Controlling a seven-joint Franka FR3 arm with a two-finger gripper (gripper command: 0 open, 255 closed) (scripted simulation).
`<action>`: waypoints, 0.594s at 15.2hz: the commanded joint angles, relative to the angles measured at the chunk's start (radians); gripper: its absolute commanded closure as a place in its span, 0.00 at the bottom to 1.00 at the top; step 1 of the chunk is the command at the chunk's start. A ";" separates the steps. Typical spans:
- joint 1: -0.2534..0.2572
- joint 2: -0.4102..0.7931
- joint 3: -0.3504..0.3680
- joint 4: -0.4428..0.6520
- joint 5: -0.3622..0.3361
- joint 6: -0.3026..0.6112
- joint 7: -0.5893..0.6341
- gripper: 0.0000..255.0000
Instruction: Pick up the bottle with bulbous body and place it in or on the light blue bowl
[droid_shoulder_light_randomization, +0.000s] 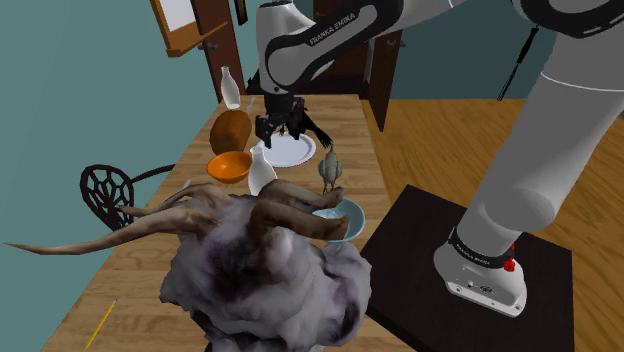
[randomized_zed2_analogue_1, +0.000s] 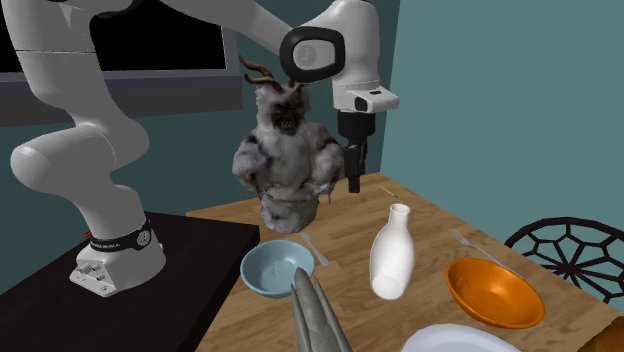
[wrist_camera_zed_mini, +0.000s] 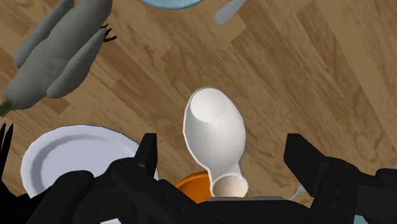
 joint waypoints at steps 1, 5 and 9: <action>0.004 0.079 0.001 0.058 -0.022 0.025 0.024 0.00; 0.020 0.235 -0.005 0.193 -0.063 0.053 0.068 0.00; 0.030 0.318 -0.012 0.253 -0.083 0.079 0.087 0.00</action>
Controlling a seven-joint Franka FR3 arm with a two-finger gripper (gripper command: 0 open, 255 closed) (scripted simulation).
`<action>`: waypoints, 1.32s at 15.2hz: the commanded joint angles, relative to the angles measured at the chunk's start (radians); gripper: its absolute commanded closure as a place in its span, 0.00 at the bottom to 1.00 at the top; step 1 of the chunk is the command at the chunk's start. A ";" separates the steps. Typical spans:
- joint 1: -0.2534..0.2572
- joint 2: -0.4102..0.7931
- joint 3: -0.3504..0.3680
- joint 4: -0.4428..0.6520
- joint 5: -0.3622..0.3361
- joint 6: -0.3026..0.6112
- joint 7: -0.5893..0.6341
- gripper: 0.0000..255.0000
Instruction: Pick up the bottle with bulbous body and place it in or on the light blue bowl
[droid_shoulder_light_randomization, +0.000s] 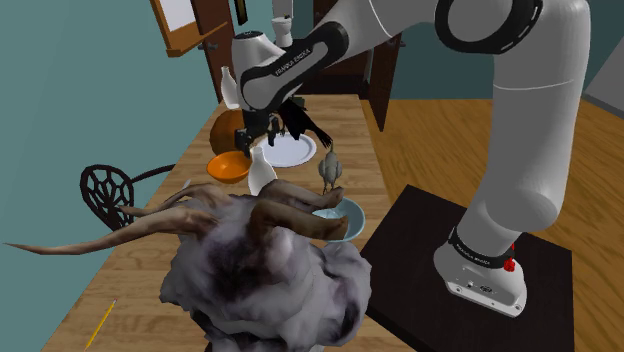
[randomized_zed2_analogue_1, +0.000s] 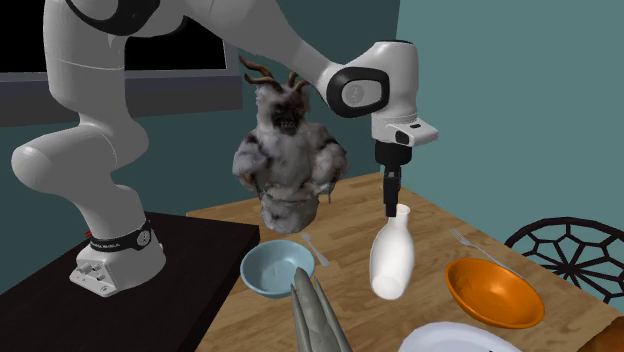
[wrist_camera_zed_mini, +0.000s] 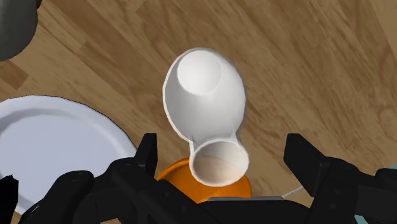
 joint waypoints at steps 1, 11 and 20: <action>0.001 0.022 -0.003 0.005 -0.005 0.018 0.003 0.00; 0.004 0.061 -0.008 -0.003 -0.015 0.064 0.009 0.00; 0.004 0.060 -0.008 -0.003 -0.015 0.064 0.010 1.00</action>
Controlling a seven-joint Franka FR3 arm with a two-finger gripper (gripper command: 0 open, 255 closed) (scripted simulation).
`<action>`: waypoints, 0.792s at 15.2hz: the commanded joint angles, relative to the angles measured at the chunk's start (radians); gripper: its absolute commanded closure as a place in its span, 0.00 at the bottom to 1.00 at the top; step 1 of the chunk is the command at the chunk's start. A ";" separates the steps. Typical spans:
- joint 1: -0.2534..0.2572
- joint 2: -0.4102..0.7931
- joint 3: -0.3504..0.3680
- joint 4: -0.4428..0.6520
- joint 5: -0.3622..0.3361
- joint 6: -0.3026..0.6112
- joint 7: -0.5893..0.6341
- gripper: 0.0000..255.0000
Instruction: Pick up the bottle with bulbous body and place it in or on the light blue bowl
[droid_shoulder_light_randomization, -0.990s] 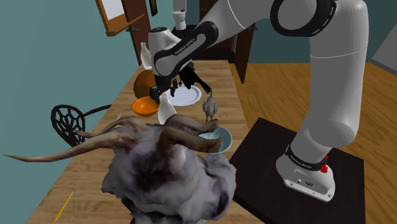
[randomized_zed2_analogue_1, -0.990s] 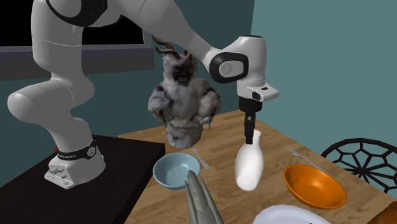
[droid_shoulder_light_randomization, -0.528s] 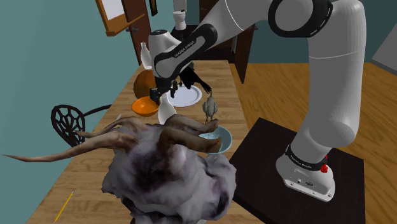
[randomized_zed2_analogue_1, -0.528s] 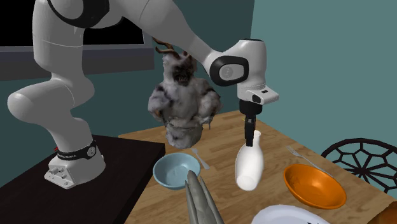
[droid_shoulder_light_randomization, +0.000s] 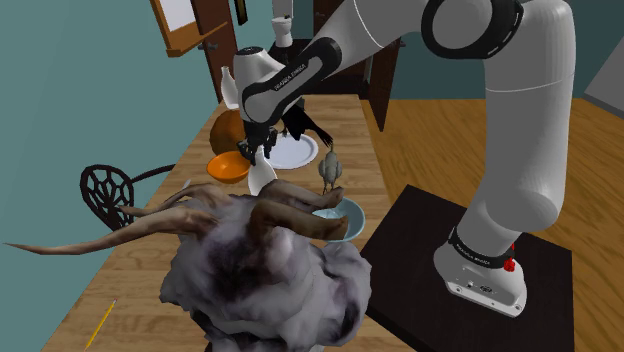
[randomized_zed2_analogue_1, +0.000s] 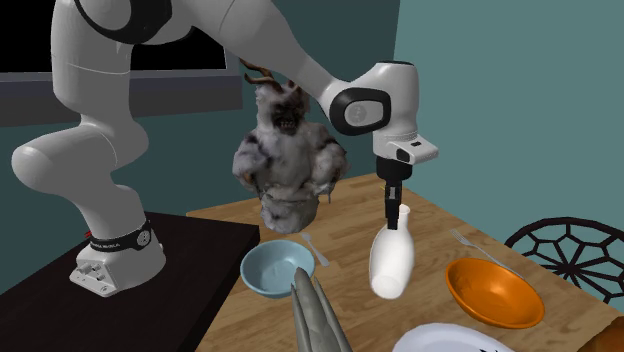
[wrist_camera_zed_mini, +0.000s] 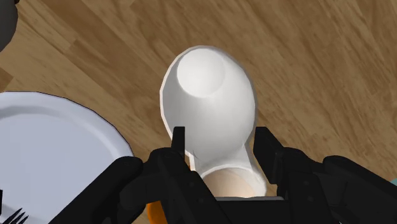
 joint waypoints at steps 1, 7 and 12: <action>0.000 0.000 0.000 0.000 0.000 0.000 0.000 1.00; -0.002 -0.027 0.004 0.017 0.008 -0.044 -0.006 1.00; -0.005 -0.058 0.008 0.043 0.017 -0.100 -0.013 1.00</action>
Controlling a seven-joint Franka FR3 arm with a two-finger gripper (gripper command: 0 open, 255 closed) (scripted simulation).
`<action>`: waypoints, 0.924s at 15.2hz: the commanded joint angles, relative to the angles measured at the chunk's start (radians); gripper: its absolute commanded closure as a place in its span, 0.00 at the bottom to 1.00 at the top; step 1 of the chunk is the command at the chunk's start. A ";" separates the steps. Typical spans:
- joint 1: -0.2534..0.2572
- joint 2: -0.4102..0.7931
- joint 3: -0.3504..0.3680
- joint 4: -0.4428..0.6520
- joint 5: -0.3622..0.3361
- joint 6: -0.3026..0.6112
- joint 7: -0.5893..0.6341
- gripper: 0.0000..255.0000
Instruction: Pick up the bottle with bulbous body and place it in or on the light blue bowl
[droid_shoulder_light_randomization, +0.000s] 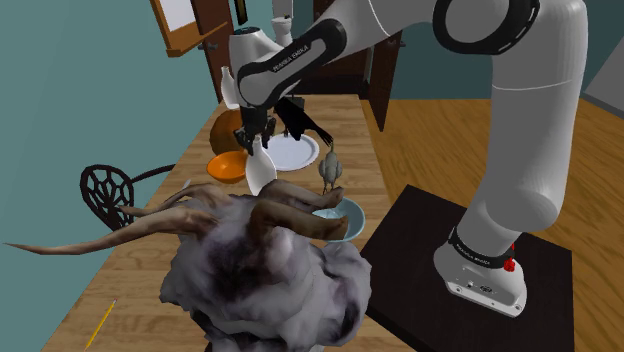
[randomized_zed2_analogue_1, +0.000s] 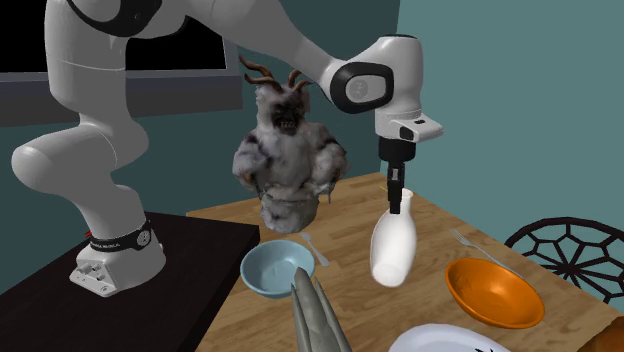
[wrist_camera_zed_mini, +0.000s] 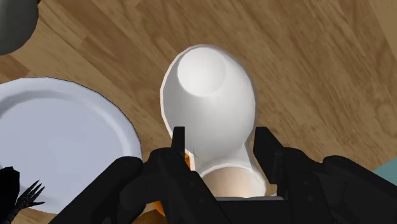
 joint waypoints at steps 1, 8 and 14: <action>-0.002 -0.013 0.001 0.010 0.004 -0.022 -0.004 1.00; -0.004 -0.047 0.005 0.058 0.015 -0.104 -0.012 1.00; -0.004 -0.069 0.007 0.109 0.022 -0.177 -0.018 1.00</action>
